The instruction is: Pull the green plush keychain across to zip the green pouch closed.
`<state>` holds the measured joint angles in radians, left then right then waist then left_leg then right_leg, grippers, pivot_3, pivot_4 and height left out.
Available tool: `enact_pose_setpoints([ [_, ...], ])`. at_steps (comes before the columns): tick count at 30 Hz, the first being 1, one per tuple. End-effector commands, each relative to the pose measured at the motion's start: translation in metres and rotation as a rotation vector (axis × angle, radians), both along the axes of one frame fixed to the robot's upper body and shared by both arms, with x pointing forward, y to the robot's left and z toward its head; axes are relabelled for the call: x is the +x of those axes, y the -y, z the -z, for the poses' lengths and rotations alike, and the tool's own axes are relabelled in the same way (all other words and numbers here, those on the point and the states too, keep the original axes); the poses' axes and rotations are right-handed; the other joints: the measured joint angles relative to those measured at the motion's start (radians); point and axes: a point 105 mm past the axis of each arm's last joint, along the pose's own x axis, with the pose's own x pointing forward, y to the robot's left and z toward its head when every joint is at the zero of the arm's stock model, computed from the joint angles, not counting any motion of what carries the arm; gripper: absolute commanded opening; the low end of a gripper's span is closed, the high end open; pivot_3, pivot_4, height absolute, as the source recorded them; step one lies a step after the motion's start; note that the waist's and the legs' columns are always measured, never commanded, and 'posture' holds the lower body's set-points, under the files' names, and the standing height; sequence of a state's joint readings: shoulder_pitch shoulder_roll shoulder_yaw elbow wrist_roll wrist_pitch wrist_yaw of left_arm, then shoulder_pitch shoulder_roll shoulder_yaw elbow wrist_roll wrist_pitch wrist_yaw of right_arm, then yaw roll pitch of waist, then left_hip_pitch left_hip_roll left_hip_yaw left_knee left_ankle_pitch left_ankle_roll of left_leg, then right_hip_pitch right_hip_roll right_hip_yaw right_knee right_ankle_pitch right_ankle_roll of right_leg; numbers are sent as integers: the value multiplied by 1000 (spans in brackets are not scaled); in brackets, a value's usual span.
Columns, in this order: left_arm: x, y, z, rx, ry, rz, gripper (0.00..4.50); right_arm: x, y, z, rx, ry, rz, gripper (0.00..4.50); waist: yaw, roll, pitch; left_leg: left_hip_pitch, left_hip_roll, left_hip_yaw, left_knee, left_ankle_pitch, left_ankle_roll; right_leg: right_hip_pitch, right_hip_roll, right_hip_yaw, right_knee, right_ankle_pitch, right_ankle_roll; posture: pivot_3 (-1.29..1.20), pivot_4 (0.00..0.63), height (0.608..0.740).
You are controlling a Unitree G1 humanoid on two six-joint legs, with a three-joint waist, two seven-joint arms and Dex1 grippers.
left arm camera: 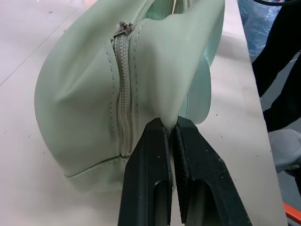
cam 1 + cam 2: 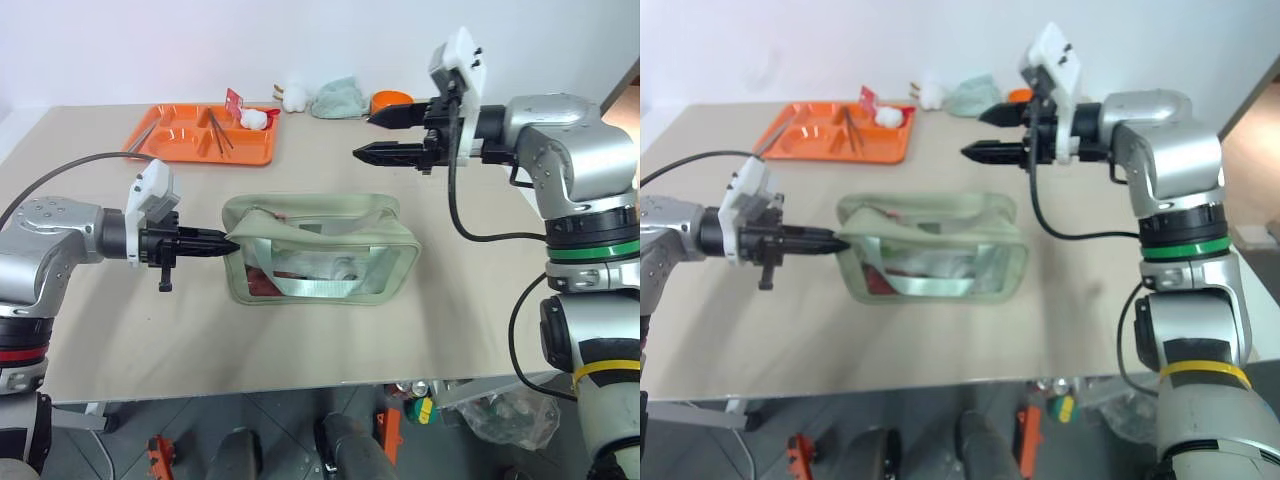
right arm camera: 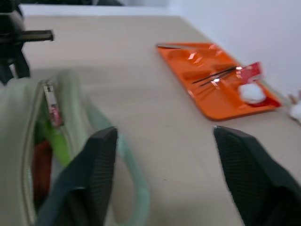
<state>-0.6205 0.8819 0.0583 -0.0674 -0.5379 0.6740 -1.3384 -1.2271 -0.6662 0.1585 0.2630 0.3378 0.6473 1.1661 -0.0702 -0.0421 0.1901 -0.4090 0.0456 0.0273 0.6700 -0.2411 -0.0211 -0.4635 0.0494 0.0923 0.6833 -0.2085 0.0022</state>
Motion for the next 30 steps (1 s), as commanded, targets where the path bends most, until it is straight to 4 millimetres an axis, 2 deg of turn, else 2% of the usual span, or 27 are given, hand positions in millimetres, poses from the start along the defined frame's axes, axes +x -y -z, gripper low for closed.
enact_pose_setpoints([
  [1, -5, 3, -11, -15, 53, 18, 0, -17, -8, -19, -29, 77, -69, 1886, 1, 0, 0, 0, 0, 0, 0, 0, 0, 0, 0, 0, 0, 0, 0, 0, 150, 740],
  [3, -6, 2, -10, -19, 53, 14, 0, -19, -10, -17, -42, 72, -84, 1239, 0, 0, 0, 0, -1, 0, 0, -1, 0, 0, -1, 0, -1, -1, 1, 0, 150, 740],
  [9, -7, 2, -9, -26, 50, 4, 0, -24, -12, -10, -83, 53, -118, 1239, -1, 0, 0, 1, -1, 0, 0, -1, 0, 1, -1, 0, 0, -1, 1, 0, 150, 740],
  [14, -6, 2, -9, -34, 52, 0, 0, -41, -22, -4, -106, 13, -204, 1239, -1, 0, 0, 1, 0, 0, 0, -1, 0, 1, 0, -1, 0, 0, 0, 0, 150, 740],
  [19, -5, 3, -9, -34, 56, 1, 0, -57, -30, 16, -161, -35, -274, 2745, -1, 0, 0, 1, 0, -1, 0, -1, 0, 1, 0, -1, 0, -1, 0, 0, 150, 740],
  [23, -5, 4, -9, -35, 58, 4, 0, -48, -36, 32, -182, -54, -258, 4093, -2, 0, 0, 1, 0, 0, 1, -1, 0, 1, 0, -1, 0, 0, 1, 0, 150, 740],
  [27, -5, 5, -10, -37, 59, 9, 0, -32, -38, 37, -194, -33, -222, 4093, -3, 0, 0, 2, 0, 0, 1, 0, 0, 2, 0, -1, 0, 0, 0, 0, 150, 740],
  [30, -6, 5, -10, -35, 60, 8, 0, -25, -39, 32, -194, -8, -214, 4093, -3, 0, 0, 1, -1, 0, 1, 0, 0, 2, 0, -1, 0, 0, 0, 0, 150, 740],
])
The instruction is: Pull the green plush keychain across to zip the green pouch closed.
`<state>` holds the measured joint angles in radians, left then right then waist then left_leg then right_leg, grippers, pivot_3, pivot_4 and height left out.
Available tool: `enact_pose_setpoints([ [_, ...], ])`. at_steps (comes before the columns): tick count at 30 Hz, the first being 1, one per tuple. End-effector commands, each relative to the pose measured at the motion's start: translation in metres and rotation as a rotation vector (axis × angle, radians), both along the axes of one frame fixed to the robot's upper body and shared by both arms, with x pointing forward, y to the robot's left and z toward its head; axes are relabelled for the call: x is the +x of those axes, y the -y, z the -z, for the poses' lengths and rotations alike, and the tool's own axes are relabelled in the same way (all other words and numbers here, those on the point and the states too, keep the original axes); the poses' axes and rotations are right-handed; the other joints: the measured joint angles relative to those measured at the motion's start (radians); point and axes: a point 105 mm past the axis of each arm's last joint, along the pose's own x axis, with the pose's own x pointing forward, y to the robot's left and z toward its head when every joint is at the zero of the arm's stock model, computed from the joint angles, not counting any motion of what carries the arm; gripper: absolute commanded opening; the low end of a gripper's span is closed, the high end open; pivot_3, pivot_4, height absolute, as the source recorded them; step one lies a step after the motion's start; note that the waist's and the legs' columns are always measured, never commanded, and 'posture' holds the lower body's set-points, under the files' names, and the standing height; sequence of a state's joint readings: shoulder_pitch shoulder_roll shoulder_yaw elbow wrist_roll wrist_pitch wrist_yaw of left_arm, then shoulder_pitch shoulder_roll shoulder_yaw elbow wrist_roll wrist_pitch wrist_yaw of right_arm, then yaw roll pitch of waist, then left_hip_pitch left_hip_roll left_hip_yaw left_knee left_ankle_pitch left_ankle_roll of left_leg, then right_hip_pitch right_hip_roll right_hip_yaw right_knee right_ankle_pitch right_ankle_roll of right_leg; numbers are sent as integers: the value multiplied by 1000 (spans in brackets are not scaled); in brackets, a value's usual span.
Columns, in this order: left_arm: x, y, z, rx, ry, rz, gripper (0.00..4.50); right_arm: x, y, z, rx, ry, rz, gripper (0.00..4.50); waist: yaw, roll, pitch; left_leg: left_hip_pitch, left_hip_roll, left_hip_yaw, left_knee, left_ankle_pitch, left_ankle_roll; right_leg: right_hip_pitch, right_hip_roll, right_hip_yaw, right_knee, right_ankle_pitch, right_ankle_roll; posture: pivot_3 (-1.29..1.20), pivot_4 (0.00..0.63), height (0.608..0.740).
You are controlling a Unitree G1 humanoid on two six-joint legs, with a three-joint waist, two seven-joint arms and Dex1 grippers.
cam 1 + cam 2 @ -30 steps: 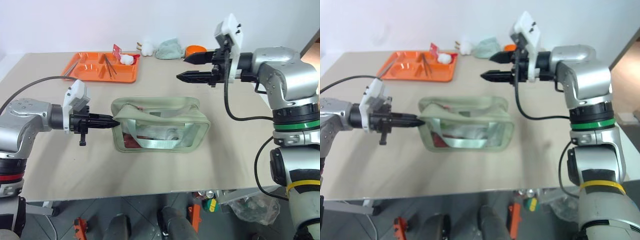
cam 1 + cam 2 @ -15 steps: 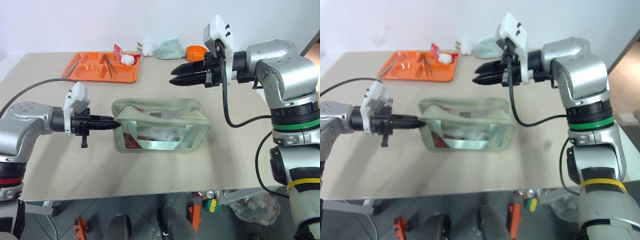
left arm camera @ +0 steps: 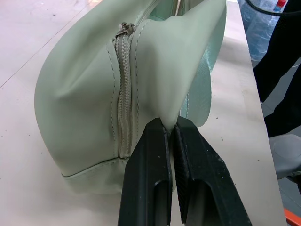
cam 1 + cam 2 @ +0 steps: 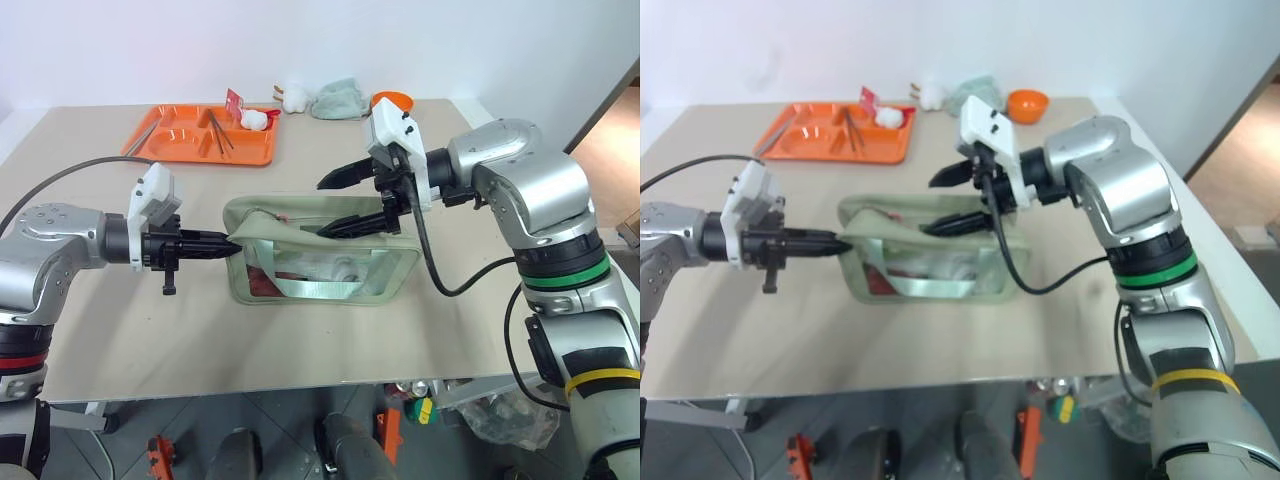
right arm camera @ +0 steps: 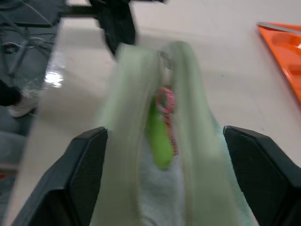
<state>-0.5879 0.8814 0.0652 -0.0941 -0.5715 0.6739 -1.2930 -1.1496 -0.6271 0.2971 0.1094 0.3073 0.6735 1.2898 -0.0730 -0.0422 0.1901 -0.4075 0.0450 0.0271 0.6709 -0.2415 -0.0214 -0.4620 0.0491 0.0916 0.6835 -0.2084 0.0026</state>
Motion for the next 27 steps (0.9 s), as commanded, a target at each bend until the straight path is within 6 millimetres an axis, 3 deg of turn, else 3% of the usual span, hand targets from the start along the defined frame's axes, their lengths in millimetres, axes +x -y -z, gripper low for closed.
enact_pose_setpoints([
  [1, -4, 3, -13, -13, 61, 24, 0, 3, -3, -19, 10, 82, -17, 4093, 0, 0, 0, 0, 0, 0, 0, 0, 0, 0, 0, 0, 0, 0, 0, 0, 150, 740],
  [6, -5, 1, -13, -14, 63, 15, 0, 2, -3, -20, 16, 92, -55, 4093, 0, 0, 0, 0, 0, 0, 0, 0, 0, 0, 0, 0, 0, -1, 0, 0, 150, 740],
  [14, -5, 1, -12, -14, 61, 8, 0, 3, -3, -17, 14, 95, -50, 1538, 0, 0, 0, 0, 0, 0, 0, 0, 0, 0, 0, 0, 0, 0, 0, 0, 150, 740],
  [22, -5, 1, -13, -16, 67, 7, 0, 3, -9, -9, -8, 87, -69, 1538, 0, 0, 0, 0, 0, 0, 0, 0, 0, 0, 0, 0, 0, 0, 0, 0, 150, 740],
  [27, -5, 1, -13, -18, 69, 4, 0, -8, -12, 5, -57, 66, -148, 1538, 0, 0, 0, 0, 0, 0, 0, 0, 0, 0, 0, 0, 0, 0, 0, 0, 150, 740],
])
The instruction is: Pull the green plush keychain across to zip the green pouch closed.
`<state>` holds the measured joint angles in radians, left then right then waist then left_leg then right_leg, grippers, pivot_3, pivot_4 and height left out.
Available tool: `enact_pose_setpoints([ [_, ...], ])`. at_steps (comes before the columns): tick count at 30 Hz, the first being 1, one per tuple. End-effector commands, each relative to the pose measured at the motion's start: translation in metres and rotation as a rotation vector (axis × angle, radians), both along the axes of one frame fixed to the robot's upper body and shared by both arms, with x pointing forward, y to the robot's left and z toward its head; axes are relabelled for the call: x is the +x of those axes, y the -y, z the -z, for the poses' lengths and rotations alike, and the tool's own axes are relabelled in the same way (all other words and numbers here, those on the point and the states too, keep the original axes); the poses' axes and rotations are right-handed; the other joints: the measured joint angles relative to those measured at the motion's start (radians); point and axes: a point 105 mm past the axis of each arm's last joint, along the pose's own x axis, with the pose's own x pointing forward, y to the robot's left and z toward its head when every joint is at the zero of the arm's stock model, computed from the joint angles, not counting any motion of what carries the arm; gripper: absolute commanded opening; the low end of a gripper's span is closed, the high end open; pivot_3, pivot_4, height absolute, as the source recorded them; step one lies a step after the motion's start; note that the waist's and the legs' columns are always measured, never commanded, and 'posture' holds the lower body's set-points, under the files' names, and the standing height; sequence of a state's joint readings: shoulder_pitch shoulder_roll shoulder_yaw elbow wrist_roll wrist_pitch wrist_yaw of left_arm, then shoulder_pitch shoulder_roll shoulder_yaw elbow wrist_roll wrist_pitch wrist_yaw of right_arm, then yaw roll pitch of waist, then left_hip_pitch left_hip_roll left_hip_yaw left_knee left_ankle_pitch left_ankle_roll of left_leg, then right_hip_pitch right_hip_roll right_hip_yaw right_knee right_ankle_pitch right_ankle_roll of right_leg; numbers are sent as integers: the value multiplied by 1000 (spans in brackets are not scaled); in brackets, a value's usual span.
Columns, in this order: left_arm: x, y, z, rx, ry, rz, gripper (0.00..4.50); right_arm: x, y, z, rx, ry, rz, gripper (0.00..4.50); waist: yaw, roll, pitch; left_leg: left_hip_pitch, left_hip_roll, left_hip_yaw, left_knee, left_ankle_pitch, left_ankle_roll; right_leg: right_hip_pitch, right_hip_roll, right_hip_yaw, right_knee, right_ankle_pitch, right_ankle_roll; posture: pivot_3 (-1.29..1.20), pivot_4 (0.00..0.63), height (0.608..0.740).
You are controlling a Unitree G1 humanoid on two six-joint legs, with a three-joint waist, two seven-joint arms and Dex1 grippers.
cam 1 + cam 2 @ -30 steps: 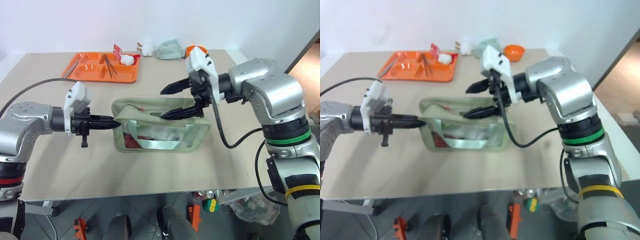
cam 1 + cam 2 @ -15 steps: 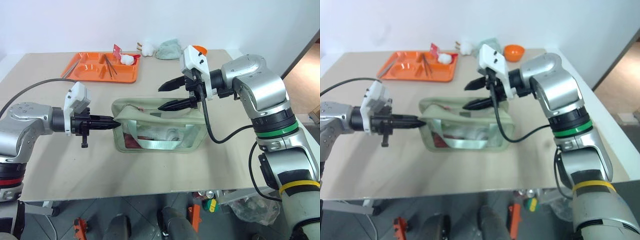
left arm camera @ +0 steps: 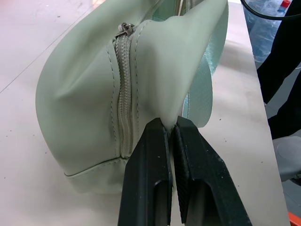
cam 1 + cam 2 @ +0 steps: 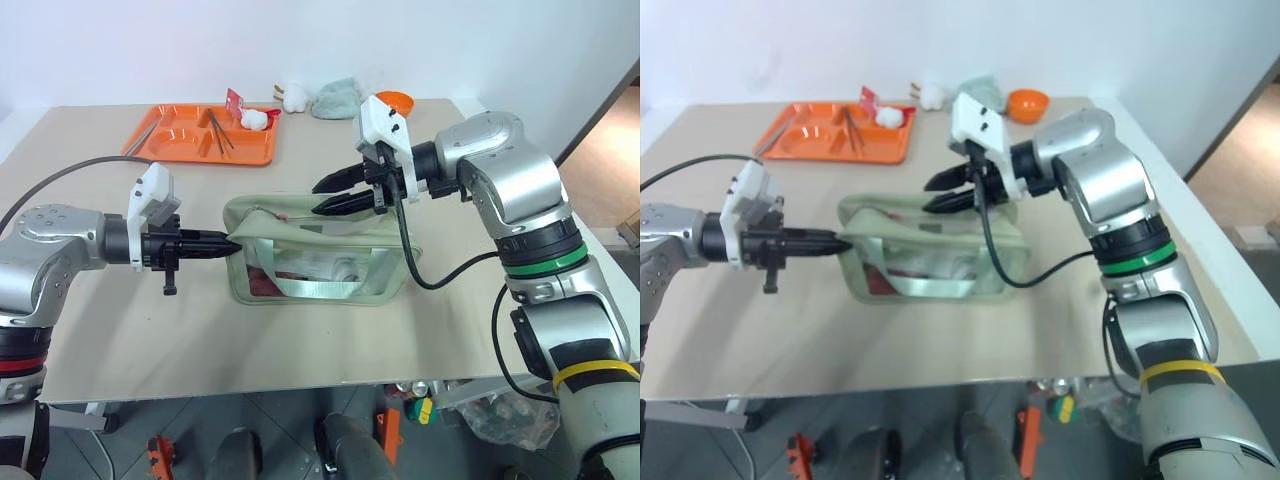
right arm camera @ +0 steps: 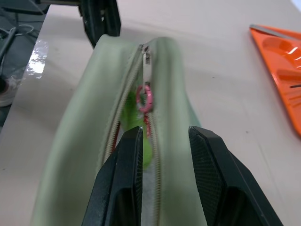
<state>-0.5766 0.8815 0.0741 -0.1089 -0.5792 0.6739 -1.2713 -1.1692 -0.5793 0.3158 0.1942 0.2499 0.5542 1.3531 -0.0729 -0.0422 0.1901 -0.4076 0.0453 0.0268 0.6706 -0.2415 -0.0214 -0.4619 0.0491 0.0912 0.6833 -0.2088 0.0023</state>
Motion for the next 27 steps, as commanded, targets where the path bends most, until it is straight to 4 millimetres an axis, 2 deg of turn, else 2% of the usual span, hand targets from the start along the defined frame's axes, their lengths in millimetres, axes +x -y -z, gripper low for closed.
enact_pose_setpoints([
  [1, -5, 1, -12, -12, 59, 17, 0, -14, -4, 2, -36, 28, -87, 1538, 0, 0, 0, 0, 0, 0, 0, 0, 0, 0, 0, 0, 0, 0, 0, 0, 150, 740],
  [4, -6, 1, -12, -13, 58, 15, 0, -18, -2, 10, -74, 24, -125, 1538, 0, 0, 0, 0, 0, 0, 0, 0, 0, 0, 0, 0, 0, 0, 0, 0, 150, 740],
  [11, -6, 0, -13, -18, 59, 10, 0, -5, -7, 34, -126, 29, -100, 1538, 0, 0, 0, 0, 0, 0, 0, 0, 0, 0, 0, 0, 0, 0, 0, 0, 150, 740],
  [18, -5, 0, -14, -19, 60, 10, 0, 1, -27, 29, -102, 32, -118, 1538, -1, 0, 0, 1, 0, 0, 0, 0, 0, 0, 0, 0, 0, 0, 0, 0, 150, 740],
  [27, -7, 1, -14, -23, 61, 6, 0, 3, -47, 34, -116, 24, -161, 1538, -3, 0, 0, 1, 1, 0, 0, 0, 0, 1, 0, 0, 0, 0, -1, 0, 150, 740],
])
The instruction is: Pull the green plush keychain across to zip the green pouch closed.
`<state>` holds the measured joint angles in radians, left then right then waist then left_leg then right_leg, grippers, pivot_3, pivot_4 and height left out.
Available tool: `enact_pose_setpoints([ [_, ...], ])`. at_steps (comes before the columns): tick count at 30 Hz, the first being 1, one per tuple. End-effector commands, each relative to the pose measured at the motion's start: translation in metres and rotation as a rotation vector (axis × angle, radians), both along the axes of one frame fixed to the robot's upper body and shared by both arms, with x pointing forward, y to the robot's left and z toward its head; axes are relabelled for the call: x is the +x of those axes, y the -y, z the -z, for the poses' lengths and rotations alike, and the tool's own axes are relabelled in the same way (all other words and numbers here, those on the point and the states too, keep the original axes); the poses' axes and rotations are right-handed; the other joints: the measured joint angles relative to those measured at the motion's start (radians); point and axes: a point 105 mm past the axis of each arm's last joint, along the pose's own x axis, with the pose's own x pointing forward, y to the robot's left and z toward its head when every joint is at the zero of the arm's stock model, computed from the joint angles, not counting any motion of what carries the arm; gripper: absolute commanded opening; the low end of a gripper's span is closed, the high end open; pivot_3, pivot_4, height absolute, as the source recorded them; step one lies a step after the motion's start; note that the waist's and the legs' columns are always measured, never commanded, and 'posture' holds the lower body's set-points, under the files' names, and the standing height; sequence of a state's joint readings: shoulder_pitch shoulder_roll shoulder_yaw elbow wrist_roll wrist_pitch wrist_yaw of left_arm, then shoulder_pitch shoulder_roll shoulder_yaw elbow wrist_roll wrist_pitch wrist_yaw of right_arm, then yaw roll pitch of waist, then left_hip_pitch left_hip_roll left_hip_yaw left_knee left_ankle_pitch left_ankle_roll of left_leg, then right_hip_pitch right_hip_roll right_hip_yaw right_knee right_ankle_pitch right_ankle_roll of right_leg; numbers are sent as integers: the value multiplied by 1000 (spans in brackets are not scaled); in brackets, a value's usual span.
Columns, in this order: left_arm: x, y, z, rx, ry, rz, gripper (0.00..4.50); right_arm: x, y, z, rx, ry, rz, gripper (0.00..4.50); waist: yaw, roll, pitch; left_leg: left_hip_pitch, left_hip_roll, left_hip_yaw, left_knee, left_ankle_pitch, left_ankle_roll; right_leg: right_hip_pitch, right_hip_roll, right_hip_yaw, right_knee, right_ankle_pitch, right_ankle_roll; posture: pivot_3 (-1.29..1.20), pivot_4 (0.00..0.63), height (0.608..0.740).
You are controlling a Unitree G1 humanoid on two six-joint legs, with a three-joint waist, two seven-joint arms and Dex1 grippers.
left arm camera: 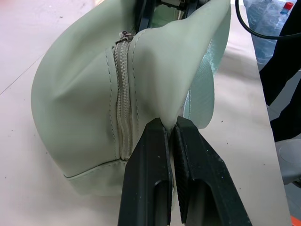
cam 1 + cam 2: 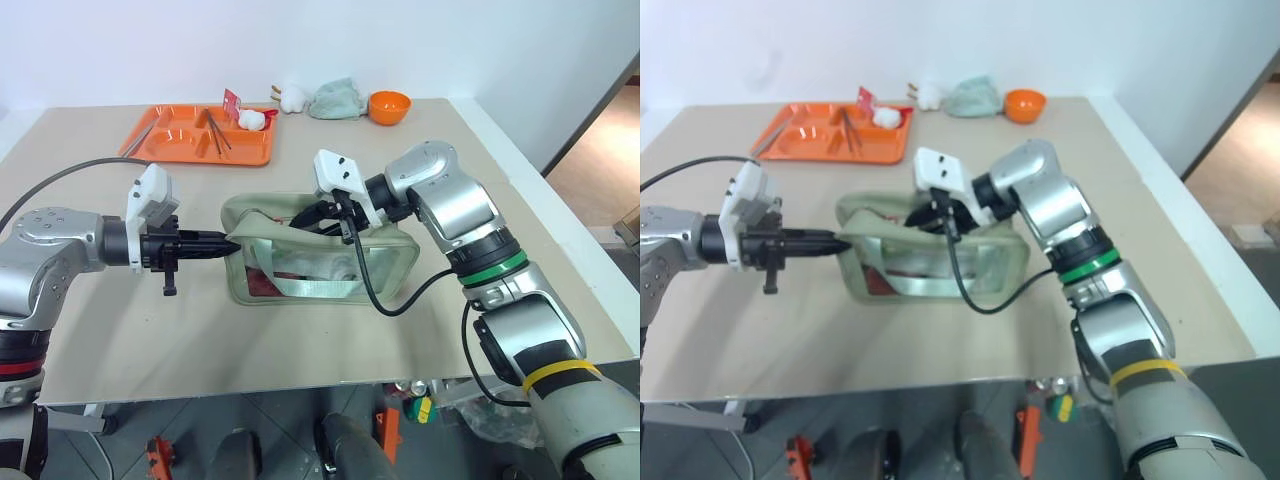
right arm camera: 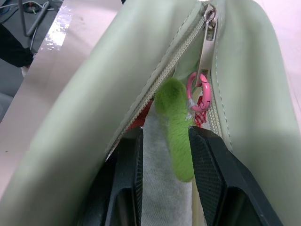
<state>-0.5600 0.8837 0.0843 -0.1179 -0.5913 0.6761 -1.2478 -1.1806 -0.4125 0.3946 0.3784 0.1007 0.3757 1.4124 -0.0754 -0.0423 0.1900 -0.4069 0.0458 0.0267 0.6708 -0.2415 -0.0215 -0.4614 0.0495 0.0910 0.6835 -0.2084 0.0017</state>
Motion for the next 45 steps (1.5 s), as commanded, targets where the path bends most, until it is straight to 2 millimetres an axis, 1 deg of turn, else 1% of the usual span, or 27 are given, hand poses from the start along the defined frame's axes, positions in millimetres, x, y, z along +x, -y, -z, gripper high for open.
enact_pose_setpoints([
  [1, -7, 3, -15, -14, 61, 26, 0, -5, -15, -4, -15, 32, -54, 1538, 0, 0, 0, 0, 0, 0, 0, 0, 0, 0, 0, 0, 0, 0, 0, 0, 150, 740],
  [11, -8, 3, -17, -18, 64, 19, 0, -7, -35, 3, -45, 65, -104, 1538, -3, 0, 0, 1, 1, 0, 0, 0, 0, 0, 2, 0, 0, 1, -1, 0, 150, 740],
  [13, -8, 3, -17, -20, 65, 19, 0, -3, -37, 4, -55, 106, -94, 1538, -4, 0, 0, 1, 1, 0, 0, 0, 0, 0, 2, 0, 0, 1, -1, 0, 150, 740],
  [15, -8, 4, -17, -21, 64, 18, 0, 5, -37, 1, -55, 155, -69, 1538, -4, 0, 0, 1, 2, 0, 0, 0, 0, 0, 3, 0, 0, 1, -2, 0, 150, 740],
  [20, -9, 2, -17, -21, 61, 12, 0, 20, -31, -19, -42, 225, -16, 1538, -5, 0, 0, 1, 2, 0, 0, 0, -1, 0, 3, 0, 1, 2, -3, 0, 150, 740],
  [24, -9, 2, -17, -22, 63, 8, 0, 25, -28, -21, -76, 284, -21, 1538, -5, 0, 0, 1, 2, 0, 0, 0, -1, 0, 3, 0, 0, 1, -3, 0, 150, 740],
  [33, -11, 3, -17, -29, 69, 8, 0, 9, -42, 3, -115, 252, -122, 1538, -5, 0, 0, 1, 2, 0, -1, 0, -1, 0, 3, 0, 0, 1, -2, 0, 150, 740],
  [40, -12, 2, -16, -32, 71, -2, 0, 2, -52, 7, -97, 225, -146, 1538, -5, 0, 0, 1, 3, -1, -1, 0, -1, 0, 3, 0, 0, 1, -3, 0, 150, 740],
  [41, -13, 2, -16, -33, 71, -2, 0, 3, -54, 6, -90, 222, -142, 1279, -5, 0, 0, 1, 3, -1, -1, 0, -1, 0, 4, 0, 0, 1, -3, 0, 150, 740],
  [42, -13, 2, -16, -33, 71, -3, 0, 3, -55, 6, -81, 220, -137, 913, -5, 0, 0, 1, 3, -1, -1, 0, -1, 0, 4, 0, 0, 1, -3, 0, 150, 740],
  [43, -13, 2, -15, -33, 71, -4, 0, 3, -55, 5, -75, 219, -133, 775, -5, 0, 0, 1, 3, -1, -1, 0, -1, 0, 4, 0, 0, 1, -3, 0, 150, 740],
  [45, -14, 2, -15, -34, 71, -6, 0, 5, -57, 3, -60, 220, -118, 29, -5, 0, 0, 1, 3, -1, -1, 0, -1, 0, 4, 0, 0, 1, -3, 0, 150, 740],
])
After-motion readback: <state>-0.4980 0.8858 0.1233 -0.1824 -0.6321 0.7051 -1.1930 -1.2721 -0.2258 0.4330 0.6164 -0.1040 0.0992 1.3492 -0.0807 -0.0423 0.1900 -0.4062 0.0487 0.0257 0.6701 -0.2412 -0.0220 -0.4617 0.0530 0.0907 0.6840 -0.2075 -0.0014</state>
